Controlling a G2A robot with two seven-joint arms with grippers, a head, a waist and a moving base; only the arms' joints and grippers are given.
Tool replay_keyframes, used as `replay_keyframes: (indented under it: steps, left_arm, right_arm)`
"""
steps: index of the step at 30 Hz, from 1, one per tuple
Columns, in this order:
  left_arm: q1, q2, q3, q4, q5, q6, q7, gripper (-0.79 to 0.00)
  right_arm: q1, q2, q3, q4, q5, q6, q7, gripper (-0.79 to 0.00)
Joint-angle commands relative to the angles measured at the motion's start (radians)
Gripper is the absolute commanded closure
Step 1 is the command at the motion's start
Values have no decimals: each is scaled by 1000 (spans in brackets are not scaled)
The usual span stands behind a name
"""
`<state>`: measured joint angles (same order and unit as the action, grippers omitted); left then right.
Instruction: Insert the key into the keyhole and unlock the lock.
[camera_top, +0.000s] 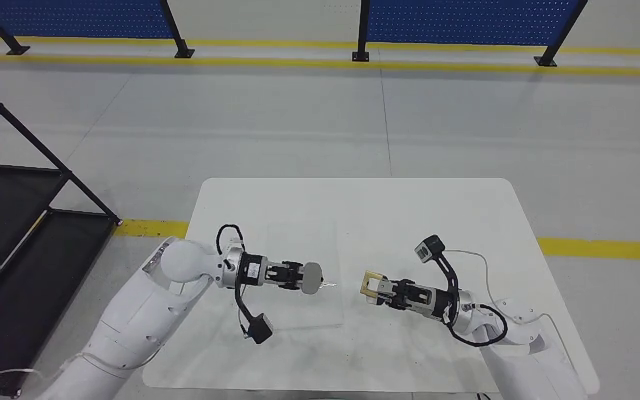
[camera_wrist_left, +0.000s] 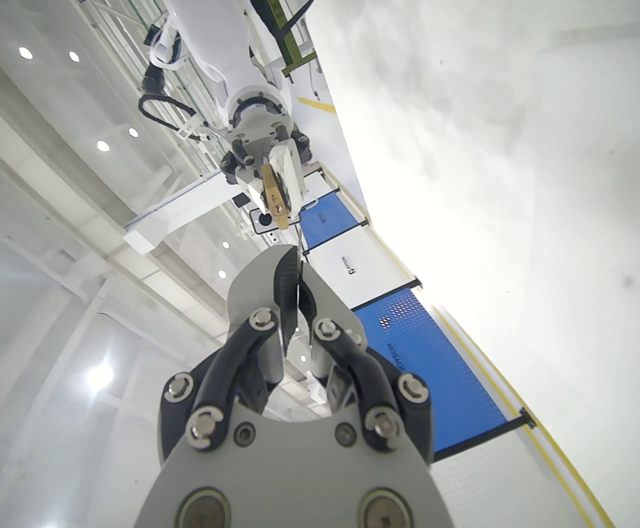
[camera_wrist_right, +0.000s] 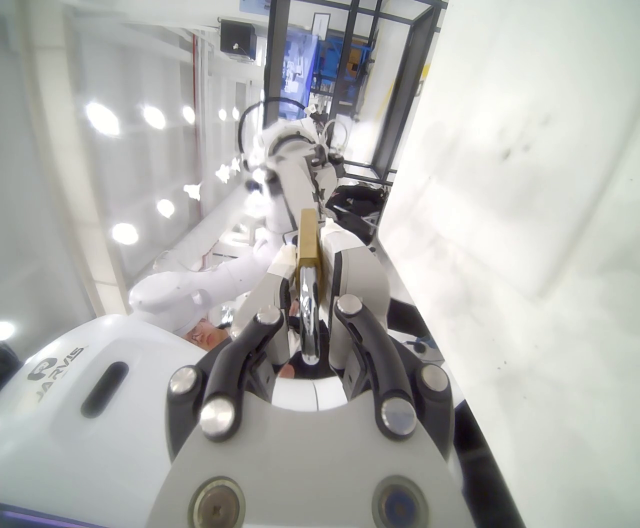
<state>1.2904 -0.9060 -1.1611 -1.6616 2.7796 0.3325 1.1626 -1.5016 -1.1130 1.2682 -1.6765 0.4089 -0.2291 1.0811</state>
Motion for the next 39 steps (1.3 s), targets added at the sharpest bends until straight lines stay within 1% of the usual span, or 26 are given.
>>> replay_keyframes:
  steps: [1, 13, 14, 17, 22, 29, 39]
  left_arm:
    - [-8, -1, 7, 16, -8, 33, 10, 0]
    - [-8, -2, 7, 23, -7, 31, 2, 0]
    - [0, -4, 10, 19, -38, 34, -21, 0]
    - [8, -7, 16, 20, -113, 70, -13, 0]
    - [3, -11, 37, 34, -147, 95, 13, 0]
    - [-14, -20, 78, 48, -163, 103, 29, 0]
    - [-37, -28, 109, 69, -165, 111, 27, 0]
  right_arm:
    - [0, 0, 0, 0, 0, 0, 0, 0]
    - [-1, 0, -1, 1, -1, 3, -5, 0]
    - [-2, 0, -3, -2, -8, 5, -18, 0]
    - [0, 1, -11, -4, -4, 11, -8, 0]
    - [12, 3, -20, 4, 24, -8, 36, 0]
    - [21, 5, -32, 6, 63, -37, 79, 0]
    - [21, 10, -44, -13, 33, -61, 69, 0]
